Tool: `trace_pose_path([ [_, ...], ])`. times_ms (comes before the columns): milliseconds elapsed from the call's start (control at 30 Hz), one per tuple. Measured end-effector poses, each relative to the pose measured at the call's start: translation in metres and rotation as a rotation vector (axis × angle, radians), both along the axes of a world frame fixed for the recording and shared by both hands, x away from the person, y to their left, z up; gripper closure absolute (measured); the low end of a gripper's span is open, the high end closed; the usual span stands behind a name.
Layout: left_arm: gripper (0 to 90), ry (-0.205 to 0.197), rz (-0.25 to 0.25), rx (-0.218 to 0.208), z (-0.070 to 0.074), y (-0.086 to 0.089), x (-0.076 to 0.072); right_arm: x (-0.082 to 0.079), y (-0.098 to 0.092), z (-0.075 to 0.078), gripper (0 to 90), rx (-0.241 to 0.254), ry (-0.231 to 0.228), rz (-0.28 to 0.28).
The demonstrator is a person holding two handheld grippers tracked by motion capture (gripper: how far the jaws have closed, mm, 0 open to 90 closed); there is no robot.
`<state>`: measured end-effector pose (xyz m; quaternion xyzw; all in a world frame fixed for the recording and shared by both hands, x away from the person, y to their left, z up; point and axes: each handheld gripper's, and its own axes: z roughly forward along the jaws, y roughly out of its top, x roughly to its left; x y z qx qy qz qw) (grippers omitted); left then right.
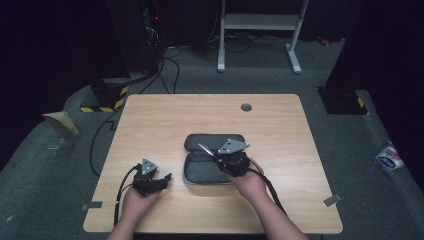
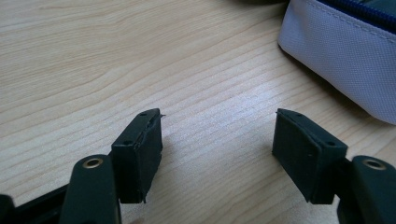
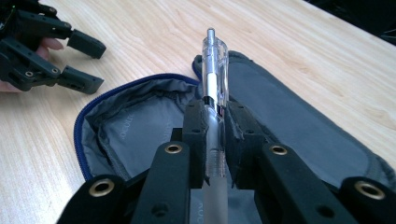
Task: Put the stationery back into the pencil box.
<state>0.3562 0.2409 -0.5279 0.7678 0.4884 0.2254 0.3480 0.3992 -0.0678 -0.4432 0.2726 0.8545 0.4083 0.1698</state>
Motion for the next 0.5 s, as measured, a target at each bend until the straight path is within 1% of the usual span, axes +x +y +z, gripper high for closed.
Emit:
trace_pose_path([
  [67,33.2,0.0,0.0,0.0,0.0,0.0,0.0,0.001,0.002,-0.004,78.3,-0.007,0.003,0.01],
  [167,33.2,-0.001,0.0,-0.001,0.0,0.0,0.0,0.001,0.005,-0.012,78.4,-0.035,0.004,0.03],
  [267,33.2,-0.001,0.0,-0.001,0.0,0.0,0.0,0.001,0.007,-0.021,78.3,-0.039,0.023,0.042],
  [333,33.2,-0.001,0.0,-0.001,0.0,0.0,0.0,0.001,0.009,-0.026,78.3,-0.052,0.04,0.048],
  [500,33.2,0.0,0.0,-0.001,0.0,0.0,0.0,0.001,0.012,-0.033,78.2,-0.071,0.072,0.07],
])
